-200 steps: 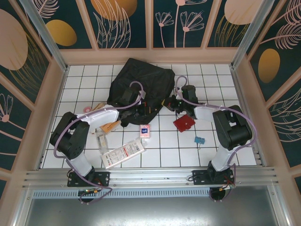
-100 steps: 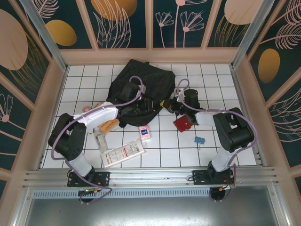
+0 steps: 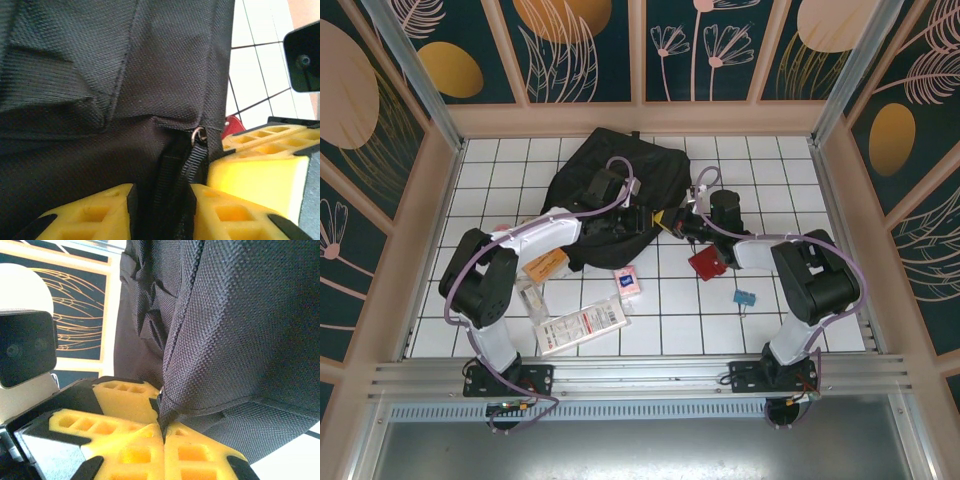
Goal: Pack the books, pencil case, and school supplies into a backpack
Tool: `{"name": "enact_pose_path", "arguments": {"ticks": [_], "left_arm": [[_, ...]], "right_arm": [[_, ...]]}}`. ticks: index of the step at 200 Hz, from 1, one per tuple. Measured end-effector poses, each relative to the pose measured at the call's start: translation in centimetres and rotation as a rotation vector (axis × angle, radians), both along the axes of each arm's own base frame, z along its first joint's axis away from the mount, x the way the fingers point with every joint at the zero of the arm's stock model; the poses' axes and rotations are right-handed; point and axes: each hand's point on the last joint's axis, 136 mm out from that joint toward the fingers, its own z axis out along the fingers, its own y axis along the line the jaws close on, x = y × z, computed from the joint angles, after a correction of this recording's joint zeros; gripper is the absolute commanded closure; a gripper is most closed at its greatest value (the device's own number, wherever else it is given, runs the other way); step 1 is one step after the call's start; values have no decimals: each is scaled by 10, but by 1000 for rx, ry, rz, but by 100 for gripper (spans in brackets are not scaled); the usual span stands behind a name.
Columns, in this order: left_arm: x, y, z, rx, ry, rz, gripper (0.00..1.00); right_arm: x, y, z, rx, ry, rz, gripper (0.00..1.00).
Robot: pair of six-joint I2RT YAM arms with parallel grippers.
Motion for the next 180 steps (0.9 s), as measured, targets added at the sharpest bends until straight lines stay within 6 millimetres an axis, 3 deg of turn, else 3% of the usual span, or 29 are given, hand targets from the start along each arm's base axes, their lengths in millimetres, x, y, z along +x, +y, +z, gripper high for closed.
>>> {"name": "enact_pose_path", "arguments": {"ticks": [24, 40, 86, 129, 180], "left_arm": [[1, 2, 0, -6, 9, 7, 51], [0, 2, 1, -13, 12, 8, 56], [-5, -6, 6, -73, 26, -32, 100], [-12, -5, 3, -88, 32, -41, 100], [-25, 9, 22, -87, -21, -31, 100]], "right_arm": [[0, 0, 1, 4, -3, 3, 100], [-1, 1, 2, 8, -5, 7, 100], [-2, 2, 2, 8, -2, 12, 100], [-2, 0, -6, -20, 25, 0, 100], [0, -4, 5, -41, 2, -22, 100]]}}
